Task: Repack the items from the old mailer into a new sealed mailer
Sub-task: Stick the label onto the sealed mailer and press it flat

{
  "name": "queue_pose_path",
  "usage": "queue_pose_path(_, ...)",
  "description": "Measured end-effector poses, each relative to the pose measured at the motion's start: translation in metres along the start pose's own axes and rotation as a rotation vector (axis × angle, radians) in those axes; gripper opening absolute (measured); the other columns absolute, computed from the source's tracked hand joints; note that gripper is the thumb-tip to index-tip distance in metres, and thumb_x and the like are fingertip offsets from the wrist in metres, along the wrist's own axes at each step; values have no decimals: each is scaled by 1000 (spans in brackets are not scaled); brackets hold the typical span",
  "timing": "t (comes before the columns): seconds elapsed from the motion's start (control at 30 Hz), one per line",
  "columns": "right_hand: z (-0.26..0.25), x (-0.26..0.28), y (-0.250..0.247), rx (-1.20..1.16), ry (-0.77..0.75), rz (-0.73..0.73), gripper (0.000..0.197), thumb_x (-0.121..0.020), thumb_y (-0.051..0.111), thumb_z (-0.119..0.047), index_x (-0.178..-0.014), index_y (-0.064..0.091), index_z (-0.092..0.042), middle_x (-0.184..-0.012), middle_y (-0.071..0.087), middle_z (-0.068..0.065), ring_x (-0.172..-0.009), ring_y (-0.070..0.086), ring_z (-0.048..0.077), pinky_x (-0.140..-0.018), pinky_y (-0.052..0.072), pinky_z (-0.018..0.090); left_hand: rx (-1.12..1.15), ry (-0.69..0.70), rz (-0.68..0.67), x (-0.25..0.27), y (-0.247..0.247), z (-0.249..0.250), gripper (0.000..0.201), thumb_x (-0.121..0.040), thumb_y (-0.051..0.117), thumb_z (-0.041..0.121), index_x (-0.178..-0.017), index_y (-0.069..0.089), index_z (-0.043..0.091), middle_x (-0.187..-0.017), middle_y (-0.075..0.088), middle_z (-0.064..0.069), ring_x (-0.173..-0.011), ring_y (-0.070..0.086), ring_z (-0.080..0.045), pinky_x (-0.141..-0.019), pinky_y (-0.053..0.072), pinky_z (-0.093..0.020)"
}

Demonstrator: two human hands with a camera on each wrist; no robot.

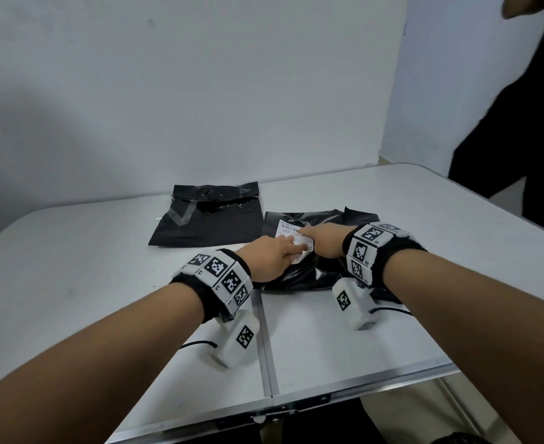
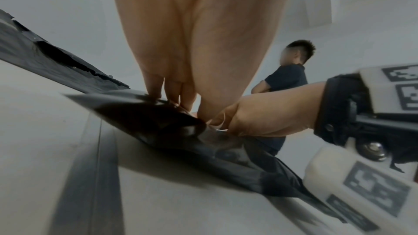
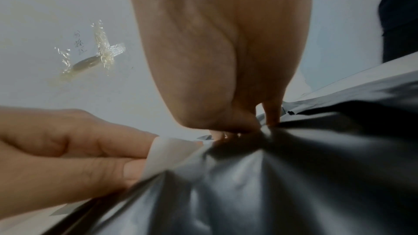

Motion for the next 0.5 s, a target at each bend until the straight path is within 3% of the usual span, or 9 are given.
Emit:
queue_pose_path(0.1,2,-1,-2,16,29,-4,44,-96,41,-13,-139,37,-6,-135,53,14,-122,53,29,-98,41,32,25,-6,1,1,-1,1,45,-103,29,23,-147,33,27,-155,30,-9,-138,37,-30,-112,28,-35)
queue_pose_path(0.17,4,-1,-3,16,46,8,40,-97,39,-13,-136,41,-3,-133,54,14,-121,54,29,-97,42,32,65,-3,11,2,-1,1,45,-103,30,21,-147,33,28,-157,27,-7,-142,31,-26,-114,24,-30)
queue_pose_path(0.27,10,-4,-4,-101,50,140,35,-95,39,-12,-127,49,-2,-130,55,12,-120,54,30,-97,42,34,185,-11,85,3,-4,-6,44,-100,36,14,-141,45,25,-149,42,-2,-136,41,-22,-105,26,-19)
queue_pose_path(0.37,7,-6,-5,-251,-8,226,25,-98,38,-13,-99,60,0,-105,62,13,-100,59,26,-82,43,29,259,-77,160,-7,-12,-17,43,-98,36,9,-138,50,17,-139,54,-3,-127,50,-21,-99,32,-18)
queue_pose_path(0.43,2,-2,-4,-294,-14,194,35,-101,35,-20,-75,54,-7,-89,55,12,-82,52,21,-69,37,27,246,-123,124,-16,-17,-19,44,-99,33,10,-142,43,15,-142,50,-6,-129,48,-23,-102,32,-21)
queue_pose_path(0.5,0,2,-2,-278,-23,182,38,-102,34,-26,-76,58,-10,-95,58,14,-88,54,23,-75,37,27,253,-110,29,-21,-19,-14,43,-102,30,16,-144,38,16,-145,46,-4,-132,43,-23,-103,28,-21)
Point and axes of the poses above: each hand's wrist, its own x-axis away from the middle knuckle, its own y-axis out of the palm, z = x × y, the point moved 1 cm from there along -x, towards the middle knuckle
